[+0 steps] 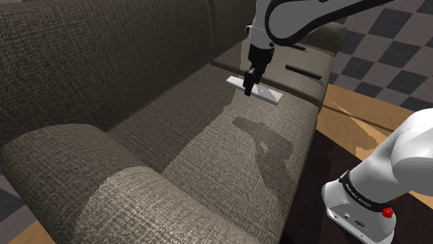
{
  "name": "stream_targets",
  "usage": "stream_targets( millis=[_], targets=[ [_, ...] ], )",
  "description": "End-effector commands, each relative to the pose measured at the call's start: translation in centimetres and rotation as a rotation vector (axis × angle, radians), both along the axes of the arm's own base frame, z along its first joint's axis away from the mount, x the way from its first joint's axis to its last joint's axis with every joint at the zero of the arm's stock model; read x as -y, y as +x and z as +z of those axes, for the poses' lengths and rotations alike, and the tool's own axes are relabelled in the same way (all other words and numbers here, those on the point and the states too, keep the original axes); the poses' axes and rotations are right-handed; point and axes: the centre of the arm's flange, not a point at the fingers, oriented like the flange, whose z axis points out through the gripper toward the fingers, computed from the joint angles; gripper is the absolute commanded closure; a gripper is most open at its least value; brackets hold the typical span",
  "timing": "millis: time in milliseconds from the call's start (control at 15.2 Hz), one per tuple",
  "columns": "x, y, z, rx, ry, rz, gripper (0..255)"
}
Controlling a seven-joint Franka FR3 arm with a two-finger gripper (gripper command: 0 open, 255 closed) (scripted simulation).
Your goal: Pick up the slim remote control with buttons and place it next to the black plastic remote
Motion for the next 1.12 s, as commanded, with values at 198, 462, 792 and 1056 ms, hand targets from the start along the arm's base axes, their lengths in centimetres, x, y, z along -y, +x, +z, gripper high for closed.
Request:
stream_targets(
  millis=[198,462,792,1056],
  targets=[
    [6.7,1.5,0.3,0.0,0.0,0.001,255],
    [11.8,2.6,0.4,0.0,0.0,0.001,255],
    [18.3,4.1,0.4,0.0,0.0,0.001,255],
    [23.4,5.3,0.4,0.0,0.0,0.001,255]
  ],
)
